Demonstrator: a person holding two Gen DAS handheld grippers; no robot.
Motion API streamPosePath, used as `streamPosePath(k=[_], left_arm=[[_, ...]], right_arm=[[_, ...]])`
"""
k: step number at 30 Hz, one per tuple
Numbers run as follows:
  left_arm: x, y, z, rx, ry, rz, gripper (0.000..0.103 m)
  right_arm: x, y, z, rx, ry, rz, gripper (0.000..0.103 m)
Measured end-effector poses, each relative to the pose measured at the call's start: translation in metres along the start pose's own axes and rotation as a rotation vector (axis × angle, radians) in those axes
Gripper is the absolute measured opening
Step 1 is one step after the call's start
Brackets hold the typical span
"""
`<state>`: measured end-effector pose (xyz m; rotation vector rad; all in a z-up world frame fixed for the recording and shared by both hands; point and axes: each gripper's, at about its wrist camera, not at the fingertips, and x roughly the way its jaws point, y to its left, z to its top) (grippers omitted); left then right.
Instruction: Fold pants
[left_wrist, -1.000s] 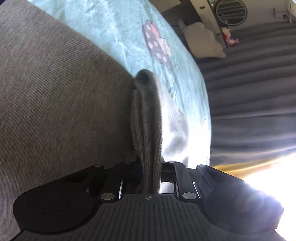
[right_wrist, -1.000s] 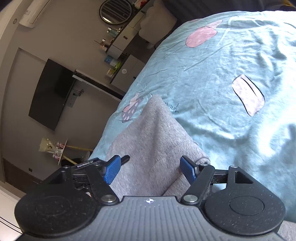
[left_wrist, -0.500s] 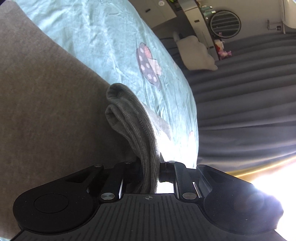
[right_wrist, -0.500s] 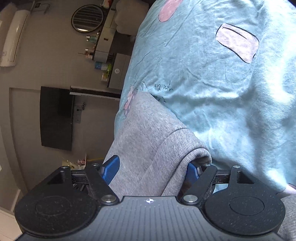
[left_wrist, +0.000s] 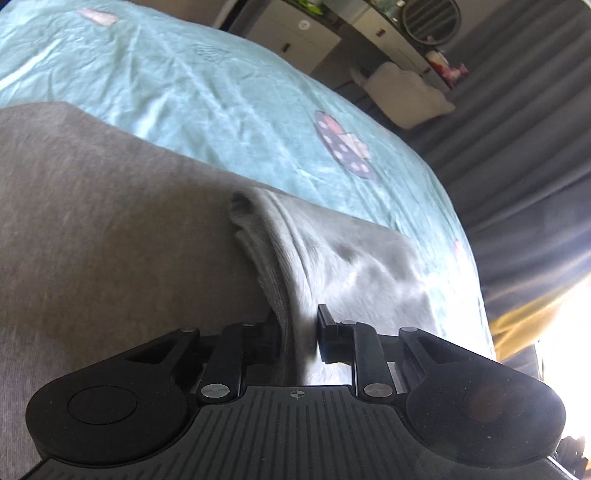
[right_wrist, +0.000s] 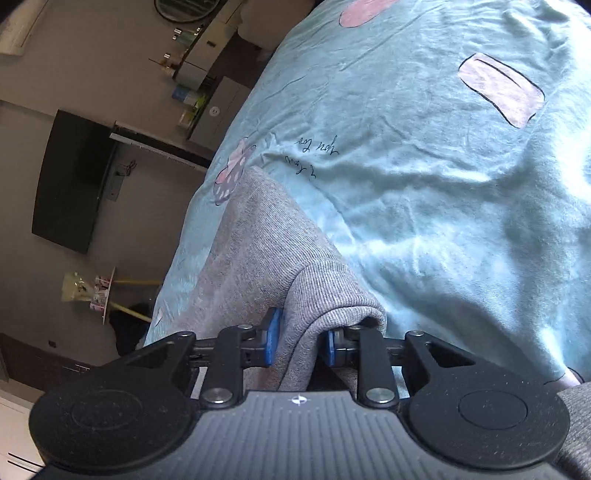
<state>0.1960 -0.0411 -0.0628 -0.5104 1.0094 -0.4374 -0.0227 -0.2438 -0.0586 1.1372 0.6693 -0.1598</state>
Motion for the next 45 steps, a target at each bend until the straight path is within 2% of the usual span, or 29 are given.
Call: streamPosePath(k=[2,5,7,8,9,10,11,12,13,14,16,17,18,20,22,24,28,31,33,34,36,39,42,45], left_arm=[[0.002,0.016,0.0,-0.072,-0.022,-0.02,0.038],[0.022,0.033,0.013,-0.219,0.002,-0.083,0.046],[0.033,0.044,0.019,-0.33,0.007,-0.107,0.039],[0.035,0.047,0.023,-0.355,0.0,-0.118,0.025],[0.035,0.043,0.028,-0.33,-0.003,-0.114,0.023],[0.031,0.034,0.032,-0.255,-0.015,-0.1,0.022],[0.024,0.019,0.034,-0.133,-0.04,-0.087,0.021],[0.015,0.006,0.034,-0.028,-0.063,-0.081,0.021],[0.008,-0.005,0.036,0.05,-0.079,-0.077,0.021],[0.002,-0.011,0.039,0.083,-0.09,-0.07,0.021],[-0.003,-0.012,0.045,0.103,-0.117,-0.041,0.023],[-0.002,-0.011,0.046,0.108,-0.128,0.002,0.029],[-0.001,-0.005,0.043,0.107,-0.13,0.054,0.029],[0.002,0.007,0.036,0.085,-0.072,0.112,0.03],[-0.007,0.019,0.02,0.055,-0.027,0.065,0.037],[-0.018,0.026,-0.001,0.036,-0.007,0.035,0.055],[-0.022,0.036,-0.041,-0.04,0.045,-0.021,0.057],[-0.021,0.033,-0.047,-0.101,0.038,-0.009,0.053],[-0.016,0.026,-0.045,-0.092,0.056,0.029,0.039],[-0.013,0.021,-0.04,-0.066,0.065,0.074,0.033],[-0.011,0.016,-0.04,-0.032,0.07,0.115,0.022],[-0.015,0.014,-0.037,-0.05,0.068,0.13,0.017],[-0.02,0.006,-0.037,-0.041,0.056,0.151,0.015],[-0.028,-0.003,-0.035,0.002,0.041,0.157,0.014]], right_arm=[[0.002,-0.007,0.003,0.053,-0.004,0.02,0.03],[0.001,-0.018,0.005,0.12,-0.003,0.058,0.035],[0.001,-0.018,0.003,0.107,-0.006,0.051,0.035],[0.0,-0.016,0.003,0.088,-0.008,0.047,0.035],[0.001,-0.013,0.003,0.066,-0.012,0.042,0.034],[0.001,-0.01,0.002,0.045,-0.015,0.034,0.033],[0.001,-0.006,0.0,0.023,-0.018,0.027,0.029],[0.0,-0.003,-0.002,-0.001,-0.027,0.028,0.021],[-0.001,0.0,-0.003,-0.015,-0.031,0.037,0.019],[-0.001,0.003,-0.004,-0.025,-0.03,0.05,0.019],[0.004,0.008,-0.007,-0.057,-0.015,0.041,0.019],[0.008,0.009,-0.009,-0.071,-0.006,0.026,0.019],[0.01,0.009,-0.009,-0.077,0.001,0.017,0.019],[0.012,0.006,-0.007,-0.062,0.005,0.004,0.019],[0.01,0.0,-0.005,-0.018,0.013,0.026,0.019],[0.009,-0.007,-0.004,0.034,0.017,0.051,0.021],[0.008,-0.009,-0.006,0.076,0.013,0.07,0.032],[0.008,-0.003,-0.013,0.062,0.012,0.052,0.037],[0.01,0.0,-0.017,0.051,0.017,0.041,0.039],[0.011,0.003,-0.019,0.029,0.014,0.027,0.039],[0.015,0.013,-0.02,-0.062,0.007,-0.021,0.039],[0.016,0.022,-0.023,-0.122,-0.009,-0.066,0.038],[0.016,0.022,-0.022,-0.123,-0.024,-0.104,0.026],[0.015,0.024,-0.021,-0.143,-0.021,-0.121,0.021]])
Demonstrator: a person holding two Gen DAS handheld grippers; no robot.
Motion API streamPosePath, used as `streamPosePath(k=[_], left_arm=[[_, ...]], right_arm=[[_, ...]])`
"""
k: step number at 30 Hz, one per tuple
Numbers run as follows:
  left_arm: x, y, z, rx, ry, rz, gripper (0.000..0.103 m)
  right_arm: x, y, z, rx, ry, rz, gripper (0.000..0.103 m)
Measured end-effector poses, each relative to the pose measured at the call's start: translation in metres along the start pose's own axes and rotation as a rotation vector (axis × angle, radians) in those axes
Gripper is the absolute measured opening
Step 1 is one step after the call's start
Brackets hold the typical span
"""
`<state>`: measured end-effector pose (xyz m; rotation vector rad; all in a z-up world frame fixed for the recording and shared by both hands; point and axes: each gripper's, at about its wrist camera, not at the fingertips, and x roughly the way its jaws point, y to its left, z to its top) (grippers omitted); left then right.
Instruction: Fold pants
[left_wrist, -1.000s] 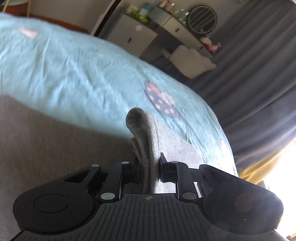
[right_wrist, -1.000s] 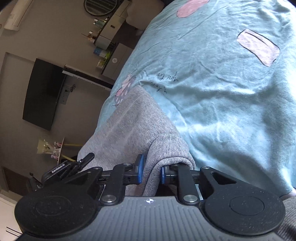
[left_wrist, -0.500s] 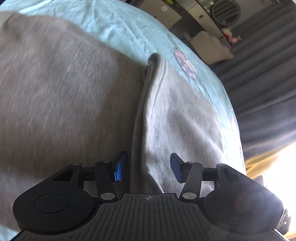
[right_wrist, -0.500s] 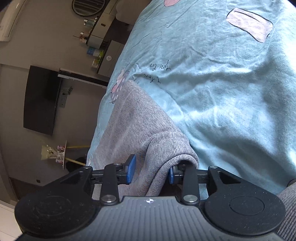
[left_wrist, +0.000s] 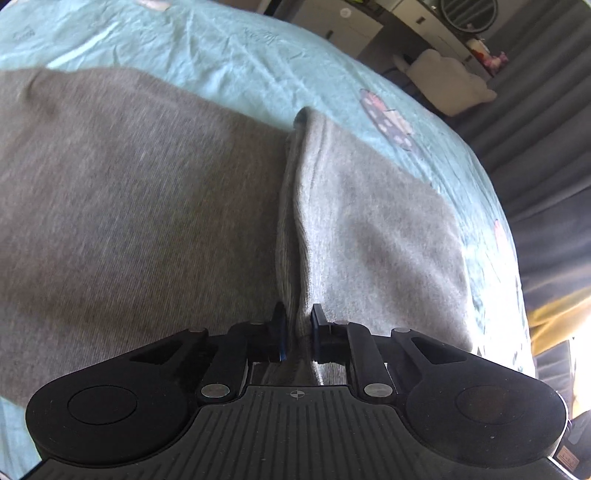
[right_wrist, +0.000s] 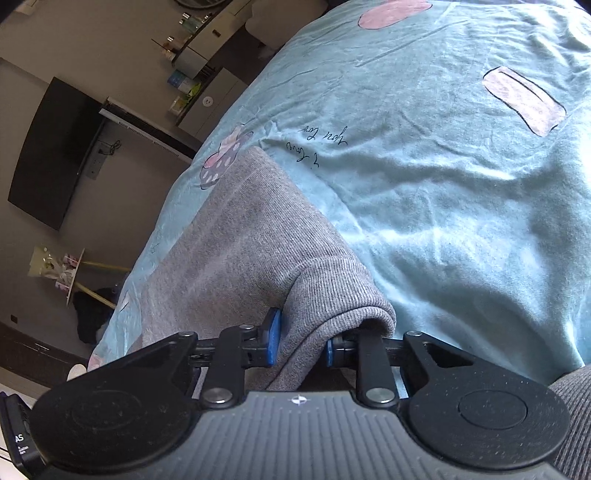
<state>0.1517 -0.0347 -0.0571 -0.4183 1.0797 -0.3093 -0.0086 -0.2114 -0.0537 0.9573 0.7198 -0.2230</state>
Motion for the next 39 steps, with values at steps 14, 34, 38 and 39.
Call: streamPosePath(k=[14,34,38,39], left_arm=[[-0.042,0.001,0.007,0.044,-0.084,-0.022,0.013],[-0.055,0.085,-0.018,-0.039,-0.114,0.091,0.013],[-0.051,0.085,-0.02,-0.045,-0.115,0.101,0.014],[-0.051,0.086,-0.02,-0.05,-0.113,0.099,0.014]], right_arm=[[-0.015,0.04,-0.013,-0.231,0.005,-0.043,0.018],[-0.007,0.025,-0.021,-0.09,0.126,0.042,0.04],[-0.01,0.016,-0.019,-0.043,0.098,0.009,0.031],[-0.01,0.018,-0.02,-0.067,0.089,-0.02,0.024]])
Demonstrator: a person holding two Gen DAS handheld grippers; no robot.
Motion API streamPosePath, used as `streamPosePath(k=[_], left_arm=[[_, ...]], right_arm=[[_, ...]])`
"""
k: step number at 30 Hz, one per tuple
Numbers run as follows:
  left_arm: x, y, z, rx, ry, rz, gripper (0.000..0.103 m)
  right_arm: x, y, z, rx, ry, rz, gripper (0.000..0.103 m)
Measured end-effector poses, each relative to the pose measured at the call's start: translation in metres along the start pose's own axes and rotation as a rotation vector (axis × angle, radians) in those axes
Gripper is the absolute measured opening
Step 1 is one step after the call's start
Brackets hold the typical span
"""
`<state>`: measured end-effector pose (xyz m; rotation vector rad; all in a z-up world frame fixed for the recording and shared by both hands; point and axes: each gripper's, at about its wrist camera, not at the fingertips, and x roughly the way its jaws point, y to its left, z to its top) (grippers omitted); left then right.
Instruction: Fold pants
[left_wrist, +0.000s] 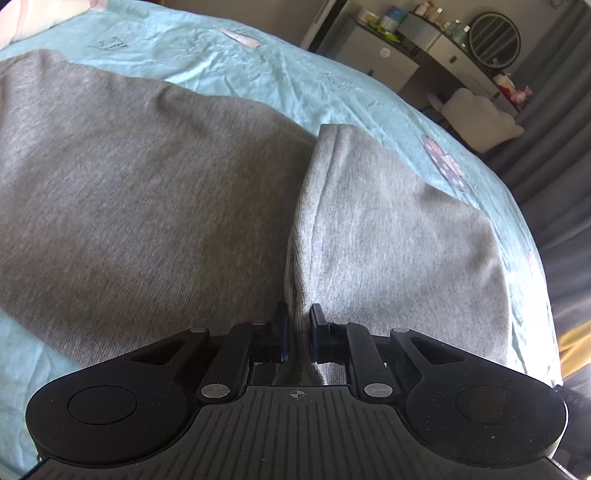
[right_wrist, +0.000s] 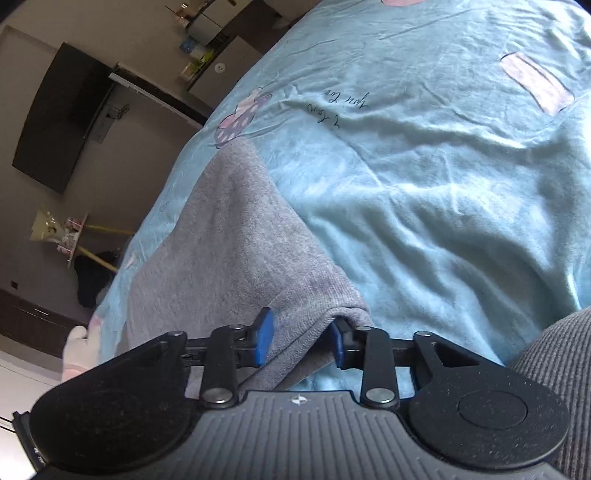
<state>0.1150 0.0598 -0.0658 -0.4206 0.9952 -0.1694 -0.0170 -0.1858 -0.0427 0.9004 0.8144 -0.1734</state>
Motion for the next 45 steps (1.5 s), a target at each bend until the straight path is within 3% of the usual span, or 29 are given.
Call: streamPosePath(k=[5,7,9,11,13,16,19,22,23,26,27,31,33,35,36,37,40,42,45], left_arm=[[-0.012,0.006,0.007,-0.017,-0.04,0.052,0.021],[-0.02,0.007,0.015,-0.003,-0.075,0.071,0.027],[-0.024,0.009,0.027,0.022,-0.101,0.053,0.032],[-0.019,0.009,0.041,0.02,-0.097,0.044,0.035],[-0.004,0.007,0.057,-0.001,-0.069,0.001,0.042],[0.025,0.0,0.075,-0.044,-0.031,-0.028,0.042],[0.054,-0.012,0.088,-0.04,0.011,-0.042,0.045],[0.077,-0.017,0.1,-0.043,0.058,-0.071,0.048],[0.082,-0.017,0.104,-0.053,0.07,-0.081,0.047],[0.09,-0.019,0.112,-0.089,0.081,-0.123,0.024],[0.087,-0.023,0.112,-0.063,0.056,-0.13,0.022],[0.043,-0.042,0.093,0.174,-0.206,-0.212,0.021],[0.041,-0.047,0.087,0.25,-0.232,-0.103,0.036],[0.056,-0.044,0.086,0.287,-0.129,0.069,0.038],[0.062,-0.038,0.085,0.267,-0.07,0.123,0.047],[0.057,-0.028,0.082,0.23,-0.067,0.121,0.05],[0.022,0.0,0.073,0.091,-0.151,0.092,0.06],[-0.004,0.025,0.064,-0.017,-0.212,0.093,0.075],[-0.038,0.071,0.051,-0.174,-0.258,0.119,0.082]], right_arm=[[-0.003,0.015,0.001,-0.09,0.039,-0.069,0.027],[-0.013,0.024,0.005,-0.177,0.082,-0.024,0.052],[-0.031,0.037,0.004,-0.315,0.07,0.047,0.064],[-0.051,0.052,0.0,-0.453,0.03,0.135,0.064],[-0.059,0.061,0.003,-0.508,-0.042,0.147,0.067],[-0.038,0.072,0.014,-0.568,-0.111,0.072,0.063],[-0.006,0.079,0.022,-0.605,-0.121,0.019,0.041],[0.017,0.085,0.019,-0.692,-0.17,-0.057,0.041],[0.025,0.086,0.018,-0.704,-0.164,-0.077,0.041],[0.048,0.076,0.018,-0.676,-0.104,-0.119,0.041],[0.05,0.073,0.016,-0.67,-0.105,-0.122,0.041],[0.032,0.069,0.012,-0.652,-0.184,-0.078,0.041],[0.031,0.066,0.01,-0.647,-0.207,-0.078,0.042],[0.041,0.064,0.012,-0.63,-0.162,-0.117,0.044],[0.045,0.062,0.012,-0.622,-0.152,-0.135,0.046],[0.046,0.062,0.01,-0.624,-0.154,-0.142,0.047],[0.041,0.065,0.005,-0.655,-0.179,-0.149,0.054],[0.041,0.066,0.001,-0.675,-0.191,-0.149,0.058],[0.043,0.071,0.0,-0.672,-0.19,-0.159,0.06]])
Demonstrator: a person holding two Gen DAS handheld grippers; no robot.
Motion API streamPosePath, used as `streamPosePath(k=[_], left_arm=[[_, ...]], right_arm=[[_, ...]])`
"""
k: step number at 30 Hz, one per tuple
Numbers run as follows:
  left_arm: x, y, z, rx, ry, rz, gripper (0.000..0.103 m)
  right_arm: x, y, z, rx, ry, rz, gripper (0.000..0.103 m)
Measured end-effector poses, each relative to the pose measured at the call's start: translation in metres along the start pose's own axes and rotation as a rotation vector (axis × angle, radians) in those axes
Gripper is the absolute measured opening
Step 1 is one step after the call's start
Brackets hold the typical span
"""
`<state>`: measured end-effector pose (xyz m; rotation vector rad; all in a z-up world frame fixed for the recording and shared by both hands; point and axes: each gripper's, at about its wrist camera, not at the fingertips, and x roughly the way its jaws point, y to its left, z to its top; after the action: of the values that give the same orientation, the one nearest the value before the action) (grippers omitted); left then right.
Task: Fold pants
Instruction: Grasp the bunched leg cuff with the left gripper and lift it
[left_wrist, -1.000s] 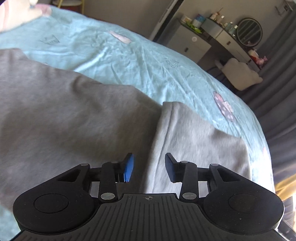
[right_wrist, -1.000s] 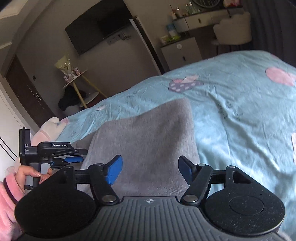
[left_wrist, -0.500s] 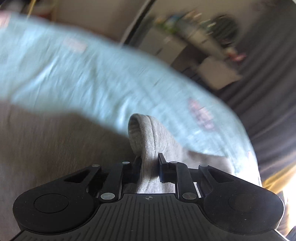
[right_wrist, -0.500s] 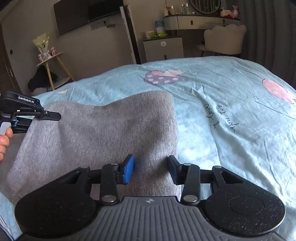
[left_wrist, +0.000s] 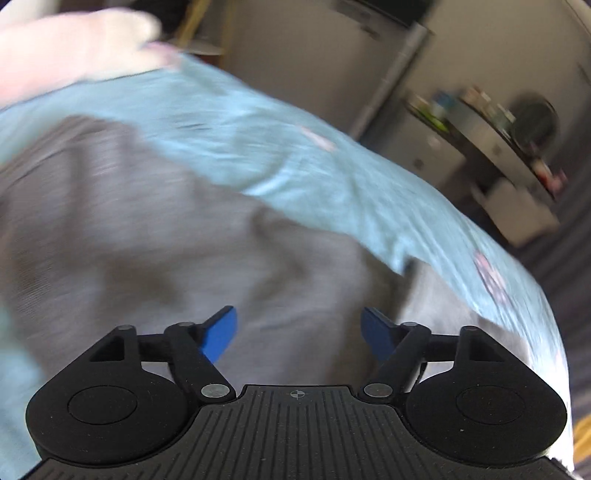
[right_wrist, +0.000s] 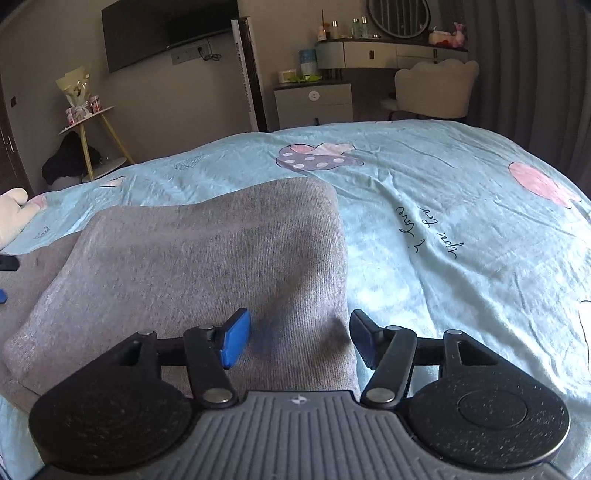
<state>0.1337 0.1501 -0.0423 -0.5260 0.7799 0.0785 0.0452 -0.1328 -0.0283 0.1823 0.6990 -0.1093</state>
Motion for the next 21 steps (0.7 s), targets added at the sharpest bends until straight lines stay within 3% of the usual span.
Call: streamPosePath(k=[2,4,6,10,15,18,21], left_arm=[[-0.019,0.036,0.002,-0.085,-0.011,0.047,0.082],[-0.035,0.075,0.004,-0.166,-0.064,0.102,0.082],[-0.047,0.109,0.007,-0.234,-0.114,0.1,0.082],[-0.043,0.15,0.021,-0.345,-0.096,0.149,0.078],[-0.023,0.183,0.031,-0.505,-0.085,0.022,0.072],[-0.005,0.191,0.039,-0.541,-0.091,0.013,0.058],[0.009,0.2,0.048,-0.604,-0.091,-0.02,0.057]], right_arm=[[-0.003,0.007,0.002,-0.013,-0.021,0.004,0.061],[-0.008,0.016,0.002,-0.048,-0.058,0.016,0.074],[-0.009,0.023,0.001,-0.073,-0.065,0.035,0.08],[-0.004,0.03,0.0,-0.086,-0.048,0.027,0.08],[-0.004,0.026,0.001,-0.039,-0.039,0.022,0.08],[0.0,0.023,0.001,-0.017,-0.028,0.013,0.08],[0.002,0.021,0.001,0.0,-0.026,0.007,0.08]])
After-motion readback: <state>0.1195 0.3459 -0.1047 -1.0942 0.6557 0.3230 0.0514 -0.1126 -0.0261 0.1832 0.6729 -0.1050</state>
